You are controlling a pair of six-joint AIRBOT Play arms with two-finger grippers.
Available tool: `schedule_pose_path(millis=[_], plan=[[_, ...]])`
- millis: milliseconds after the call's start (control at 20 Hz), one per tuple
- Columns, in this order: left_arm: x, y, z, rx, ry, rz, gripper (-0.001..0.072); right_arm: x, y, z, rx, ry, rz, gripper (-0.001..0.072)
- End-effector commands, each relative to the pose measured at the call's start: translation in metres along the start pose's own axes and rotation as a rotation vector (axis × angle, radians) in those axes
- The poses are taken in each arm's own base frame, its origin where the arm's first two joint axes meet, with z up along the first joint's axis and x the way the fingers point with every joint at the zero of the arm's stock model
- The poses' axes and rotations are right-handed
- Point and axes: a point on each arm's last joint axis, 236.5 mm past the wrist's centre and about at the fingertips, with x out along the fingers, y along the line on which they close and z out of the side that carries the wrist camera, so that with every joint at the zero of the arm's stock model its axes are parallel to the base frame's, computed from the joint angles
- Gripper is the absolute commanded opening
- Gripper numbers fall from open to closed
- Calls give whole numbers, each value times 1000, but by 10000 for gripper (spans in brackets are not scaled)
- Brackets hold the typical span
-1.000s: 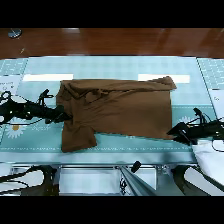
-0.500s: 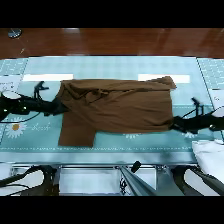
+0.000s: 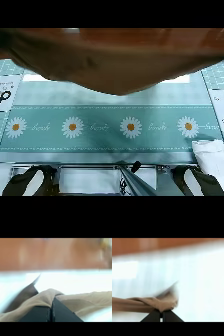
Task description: Fold the shirts.
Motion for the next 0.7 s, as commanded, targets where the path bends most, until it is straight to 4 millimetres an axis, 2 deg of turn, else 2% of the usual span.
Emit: schedule_pose_path(millis=[0, 100, 150, 200, 300, 350, 450, 550, 650], plan=[[-111, -96, 108, 224, -399, -9, 21, -116, 52, 110, -117, -390, -11, 31], [-156, -130, 125, 325, -500, 10, 21, -168, 69, 142, -174, -527, -40, 31], [-172, -139, 130, 369, -532, 33, 21, -189, 74, 153, -196, -584, -66, 31], [-189, -146, 134, 417, -562, 71, 21, -210, 77, 162, -221, -631, -94, 31], [-214, -151, 137, 452, -599, 139, 21, -238, 81, 169, -238, -684, -134, 31], [-221, -148, 136, 439, -599, 173, 21, -245, 83, 169, -241, -689, -139, 31], [-224, -138, 121, 420, -528, 231, 21, -249, 87, 161, -241, -658, -139, 31], [-220, -124, 96, 413, -400, 285, 21, -243, 81, 144, -241, -574, -162, 31], [-215, -105, 69, 384, -267, 338, 21, -231, 65, 120, -229, -451, -213, 31]])
